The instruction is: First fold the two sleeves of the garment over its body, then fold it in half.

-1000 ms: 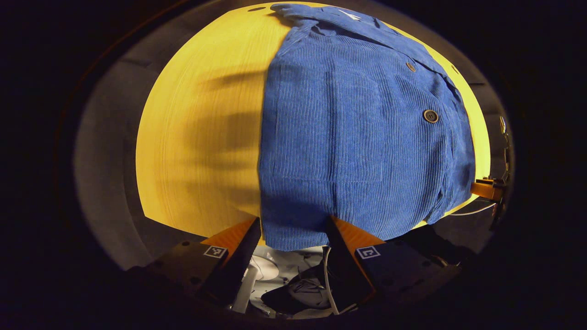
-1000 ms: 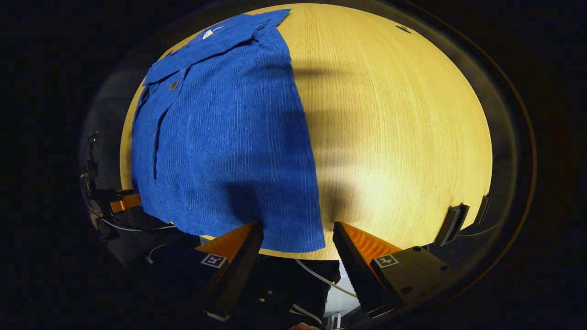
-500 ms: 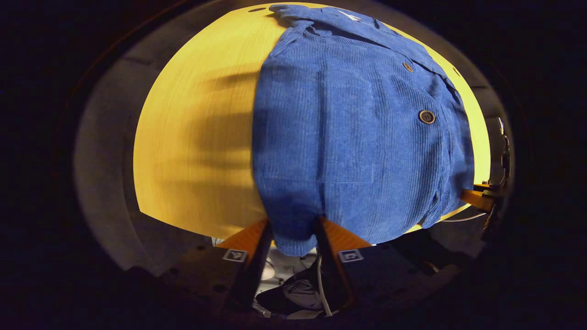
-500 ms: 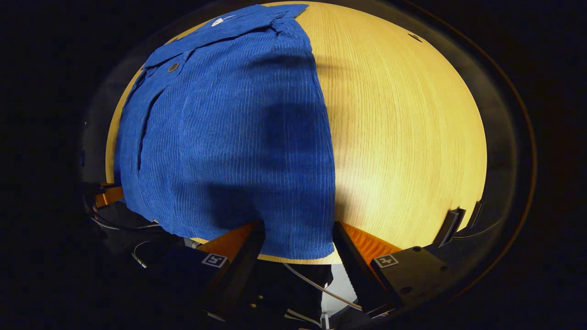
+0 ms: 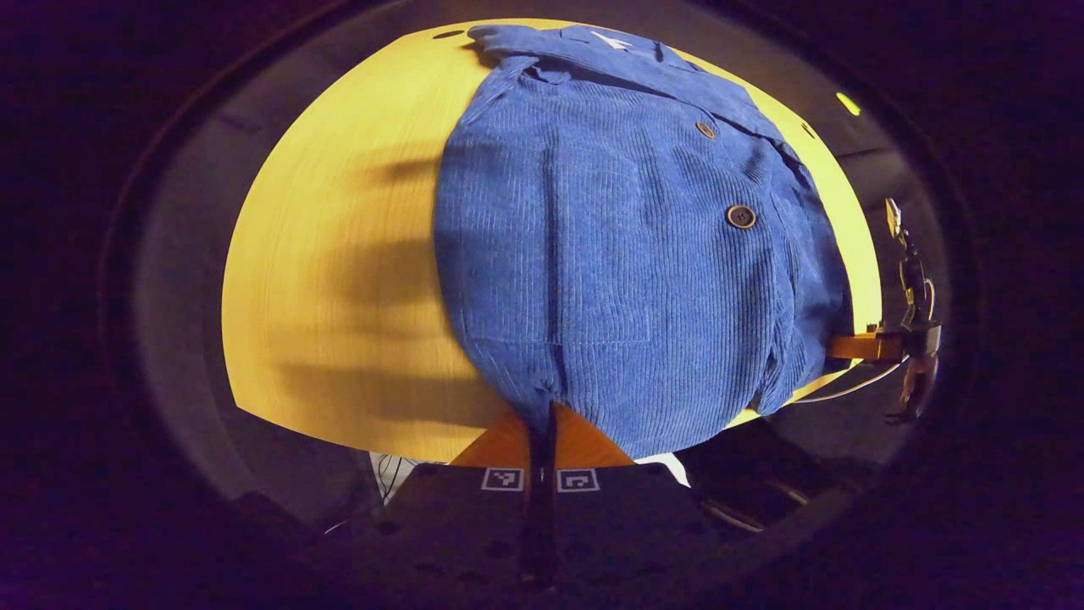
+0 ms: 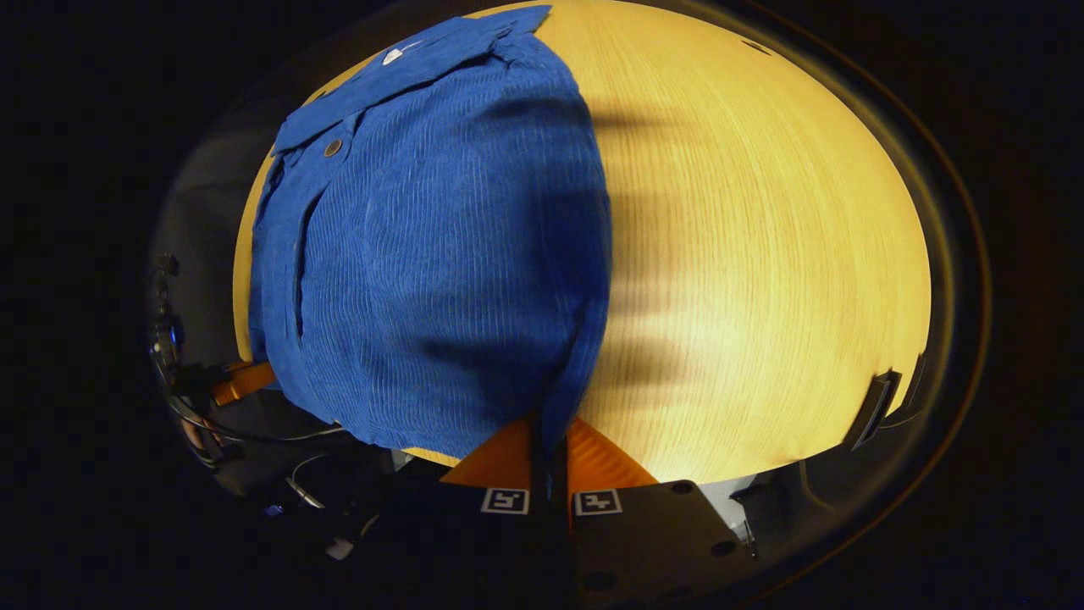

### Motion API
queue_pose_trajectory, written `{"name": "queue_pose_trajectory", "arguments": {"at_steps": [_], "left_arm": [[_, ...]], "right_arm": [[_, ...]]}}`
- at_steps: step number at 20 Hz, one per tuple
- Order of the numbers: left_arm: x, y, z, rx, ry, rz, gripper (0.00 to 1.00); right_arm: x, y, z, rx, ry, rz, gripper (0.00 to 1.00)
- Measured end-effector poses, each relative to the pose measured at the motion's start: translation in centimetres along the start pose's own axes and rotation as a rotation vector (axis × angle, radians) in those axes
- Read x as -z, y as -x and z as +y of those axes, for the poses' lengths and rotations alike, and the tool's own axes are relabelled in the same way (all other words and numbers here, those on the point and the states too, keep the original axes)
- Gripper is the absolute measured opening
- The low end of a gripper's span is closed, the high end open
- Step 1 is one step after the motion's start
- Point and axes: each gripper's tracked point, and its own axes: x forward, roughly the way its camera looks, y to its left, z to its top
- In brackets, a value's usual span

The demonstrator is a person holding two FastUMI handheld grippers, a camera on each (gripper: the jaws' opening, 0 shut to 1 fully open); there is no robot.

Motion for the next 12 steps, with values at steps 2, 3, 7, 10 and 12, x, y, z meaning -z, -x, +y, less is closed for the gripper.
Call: {"name": "queue_pose_trajectory", "arguments": {"at_steps": [2,3,7,10,12], "left_arm": [[-0.2,0.9,-0.1,0.012,-0.01,-0.018,0.0],[-0.4,1.6,-0.2,0.021,-0.014,-0.032,0.0],[-2.0,5.7,-0.7,0.07,-0.041,-0.099,0.0],[-3.9,9.8,-0.8,0.087,-0.082,-0.171,0.0],[-5.7,12.8,-1.3,0.098,-0.115,-0.223,0.0]], "right_arm": [[-0.4,0.9,0.5,-0.014,0.0,-0.025,0.05],[-0.6,1.7,0.8,-0.022,0.004,-0.04,0.05],[-1.9,5.8,2.1,-0.066,0.012,-0.096,0.05],[-3.6,10.0,3.4,-0.11,0.011,-0.148,0.05],[-5.3,13.5,4.7,-0.141,0.009,-0.2,0.05]]}}
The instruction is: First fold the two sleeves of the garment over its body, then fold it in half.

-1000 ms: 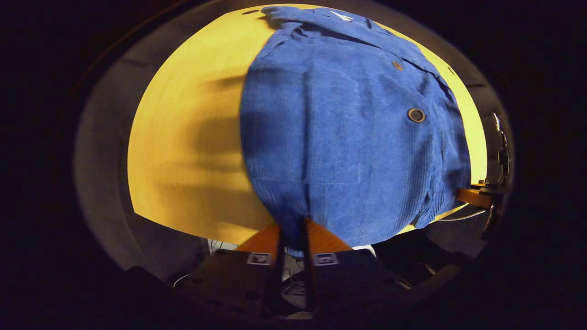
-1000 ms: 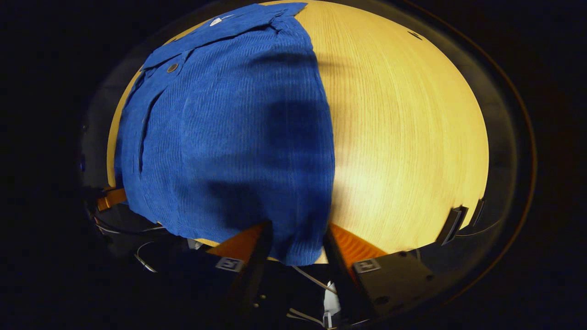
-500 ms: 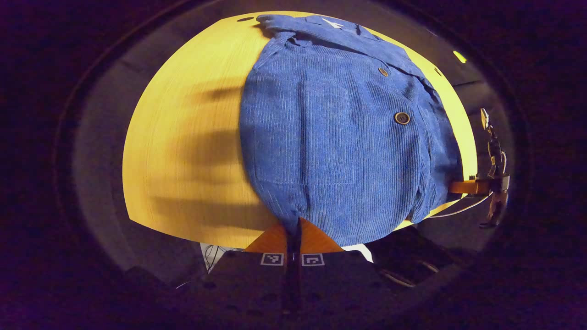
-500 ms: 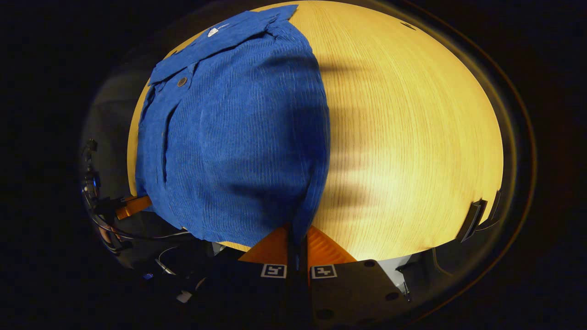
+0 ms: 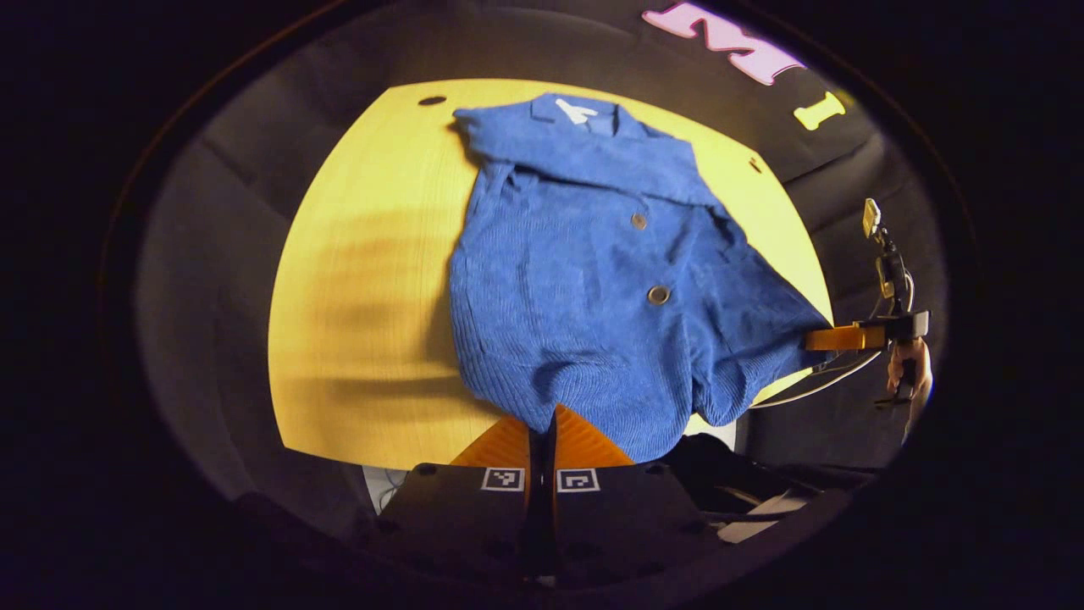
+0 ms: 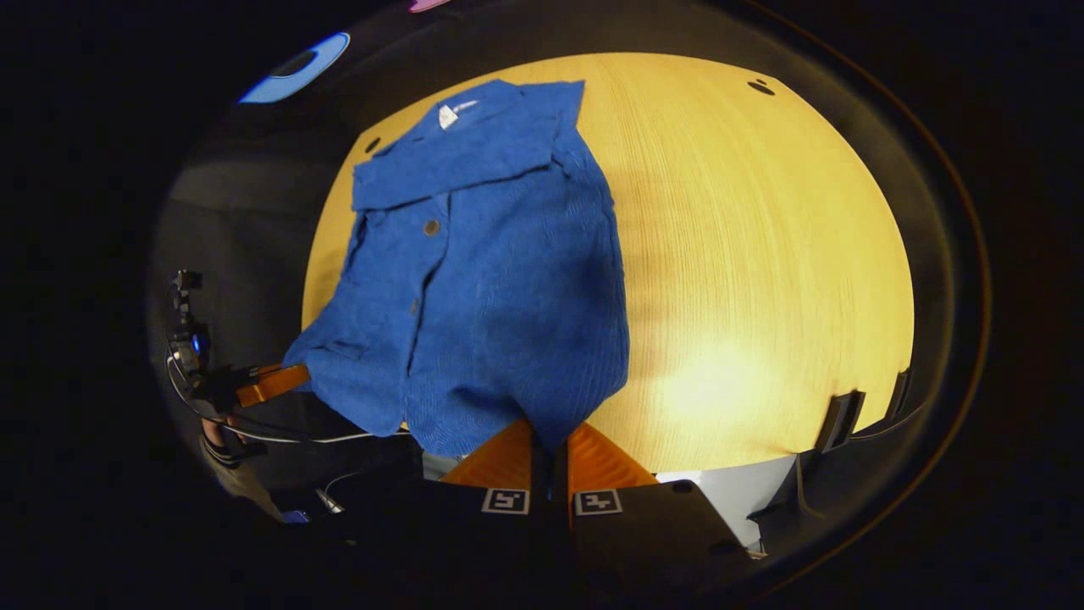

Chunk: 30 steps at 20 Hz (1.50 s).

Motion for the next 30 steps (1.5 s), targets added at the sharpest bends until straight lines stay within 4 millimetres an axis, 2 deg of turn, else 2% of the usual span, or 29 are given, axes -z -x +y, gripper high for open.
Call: {"name": "queue_pose_trajectory", "arguments": {"at_steps": [3,5,7,9,12,14,16,19,21,23,25,27,29,30], "left_arm": [[-4.5,3.7,0.0,0.005,-0.047,-0.085,0.0],[-8.1,6.3,0.7,-0.01,-0.065,-0.143,0.0],[-11.9,8.6,2.4,-0.052,-0.073,-0.211,0.0],[-15.5,9.7,3.6,-0.081,-0.042,-0.246,0.0],[-20.7,10.1,4.3,-0.052,0.032,-0.269,0.0],[-24.9,9.0,6.0,-0.086,0.063,-0.271,0.0],[-29.1,6.3,7.5,-0.136,0.075,-0.247,0.0],[-34.9,1.3,8.2,-0.198,0.093,-0.225,0.0],[-37.2,-2.8,8.7,-0.251,0.093,-0.187,0.0],[-38.2,-6.5,8.8,-0.277,0.102,-0.138,0.0],[-39.2,-9.2,9.4,-0.302,0.098,-0.115,0.03],[-40.0,-10.7,10.7,-0.349,0.085,-0.124,0.09],[-41.4,-10.7,11.3,-0.374,0.068,-0.176,0.53],[-41.9,-10.9,11.2,-0.372,0.06,-0.204,0.76]], "right_arm": [[-4.1,3.9,2.7,-0.041,0.004,-0.086,0.05],[-7.5,6.2,4.3,-0.057,0.005,-0.142,0.05],[-11.8,8.5,5.1,-0.047,0.031,-0.221,0.05],[-17.0,10.3,7.2,-0.066,0.022,-0.304,0.05],[-25.2,10.7,8.4,-0.062,0.034,-0.36,0.04],[-30.8,9.2,8.4,-0.035,0.057,-0.377,0.04],[-36.2,5.4,8.4,0.002,0.07,-0.386,0.04],[-41.2,-0.8,5.3,0.085,0.12,-0.369,0.05],[-42.8,-5.6,3.6,0.121,0.138,-0.313,0.04],[-43.6,-9.5,2.2,0.143,0.145,-0.26,0.04],[-44.7,-12.1,0.9,0.156,0.119,-0.229,0.04],[-46.1,-13.6,0.4,0.141,0.066,-0.236,0.05],[-46.8,-15.1,-0.1,0.139,0.065,-0.243,0.05],[-46.8,-15.7,0.1,0.13,0.066,-0.238,0.09]]}}
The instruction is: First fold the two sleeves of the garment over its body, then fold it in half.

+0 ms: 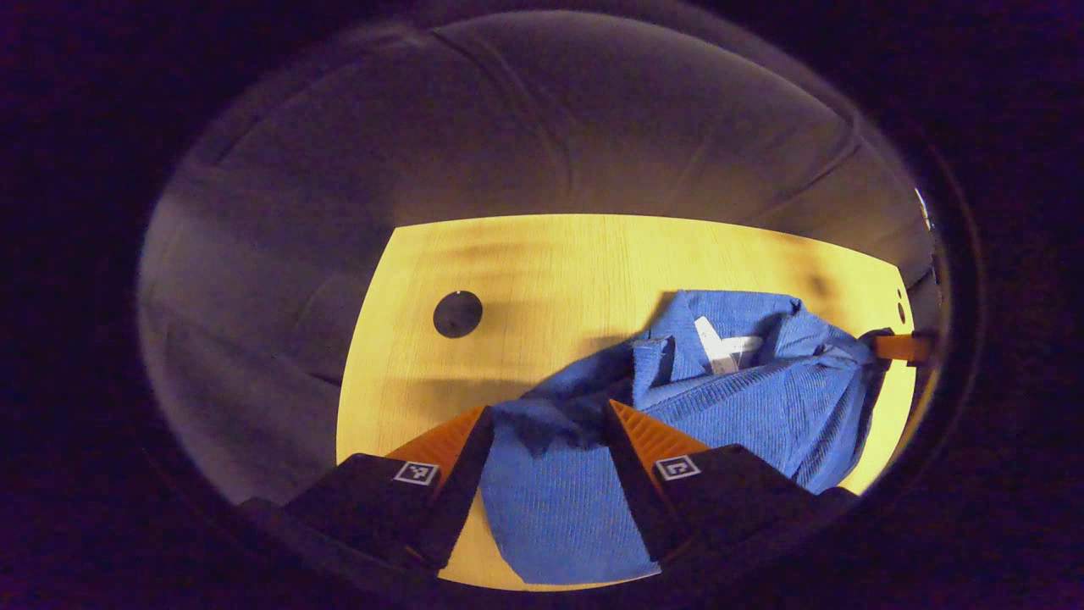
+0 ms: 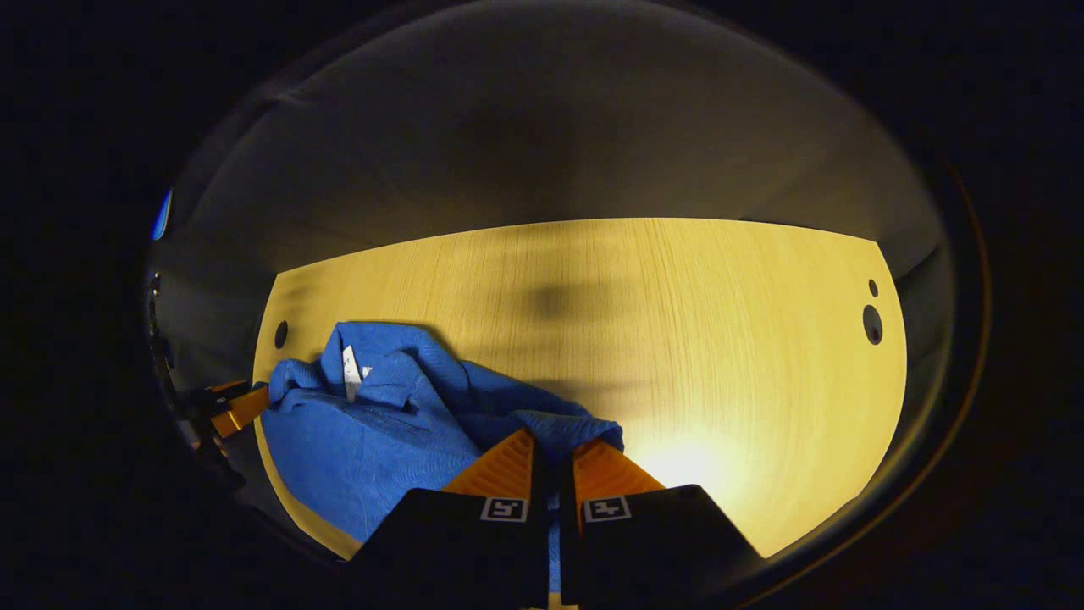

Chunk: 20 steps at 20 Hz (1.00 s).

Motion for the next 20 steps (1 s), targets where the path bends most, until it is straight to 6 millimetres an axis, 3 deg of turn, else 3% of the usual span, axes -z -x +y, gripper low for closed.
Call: {"name": "queue_pose_trajectory", "arguments": {"at_steps": [2,6,7,11,14,18,20], "left_arm": [[-0.7,-0.1,0.2,0.005,-0.002,-0.052,0.78],[-1.7,0.2,0.2,0.043,0.005,-0.099,0.81],[-1.7,0.4,0.0,0.05,0.012,-0.109,0.83],[-2.7,1.6,-0.4,0.081,0.022,-0.174,0.83],[-3.6,3.3,0.0,0.069,-0.006,-0.229,0.83],[-5.0,7.8,-1.8,0.098,0.015,-0.326,0.83],[-4.9,11.8,-1.7,0.111,0.045,-0.405,0.83]], "right_arm": [[-0.2,-0.9,0.7,-0.034,-0.01,-0.009,0.17],[-2.1,-0.8,3.5,-0.121,-0.077,-0.067,0.84],[-2.3,-0.4,3.5,-0.117,-0.085,-0.074,0.96],[-4.3,0.7,3.7,-0.144,-0.082,-0.157,0.98],[-6.5,3.5,3.0,-0.145,-0.149,-0.227,0.98],[-7.2,7.4,1.6,-0.068,-0.021,-0.335,0.98],[-6.4,11.4,2.3,-0.035,0.124,-0.429,0.98]]}}
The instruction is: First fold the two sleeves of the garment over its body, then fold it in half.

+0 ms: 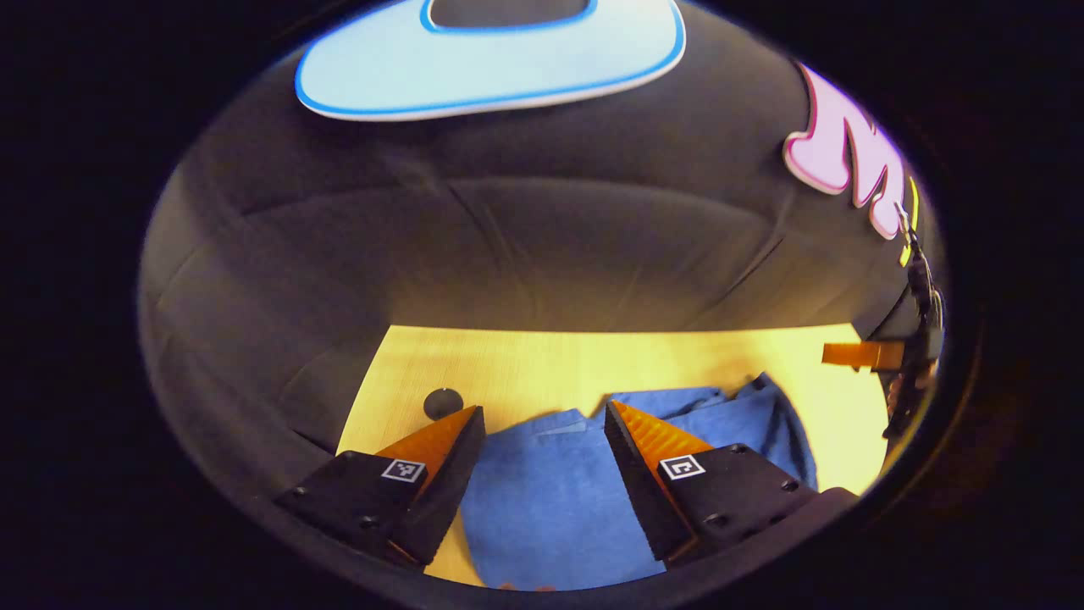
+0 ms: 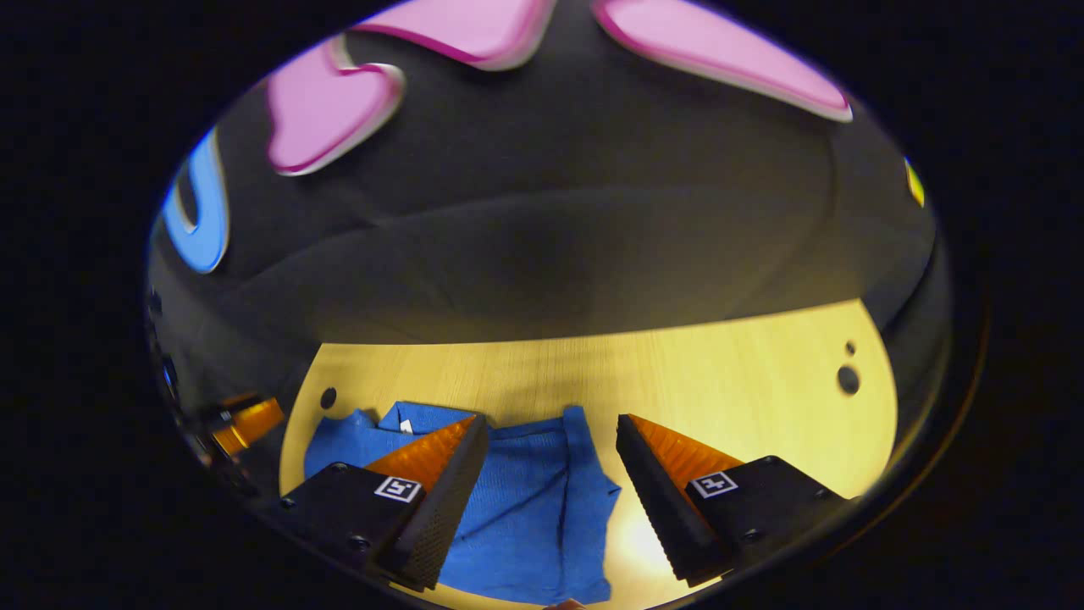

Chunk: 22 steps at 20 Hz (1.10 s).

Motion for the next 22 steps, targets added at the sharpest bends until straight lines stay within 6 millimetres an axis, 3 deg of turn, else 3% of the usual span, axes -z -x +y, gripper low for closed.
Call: {"name": "queue_pose_trajectory", "arguments": {"at_steps": [3,6,9,12,14,18,22], "left_arm": [[-1.3,5.3,-1.0,-0.034,-0.032,-0.163,0.83],[-1.6,11.1,-2.1,-0.053,-0.034,-0.261,0.83],[-0.6,16.3,-3.0,-0.075,-0.054,-0.344,0.83],[2.0,22.4,-4.9,-0.058,-0.047,-0.402,0.83],[4.2,28.2,-6.2,-0.035,-0.061,-0.467,0.83],[7.4,36.5,-7.7,-0.039,-0.129,-0.596,0.81],[11.4,42.9,-10.0,-0.023,-0.138,-0.654,0.8]], "right_arm": [[-2.2,5.5,2.6,-0.006,0.118,-0.17,0.99],[-1.2,10.6,4.5,-0.041,0.129,-0.195,0.98],[-0.6,15.5,5.5,-0.037,0.127,-0.268,0.99],[0.5,21.4,6.3,-0.013,0.166,-0.354,0.98],[2.2,26.7,6.9,0.019,0.18,-0.413,0.98],[5.0,35.9,8.5,0.035,0.198,-0.525,0.98],[8.2,44.6,10.3,0.05,0.229,-0.636,0.98]]}}
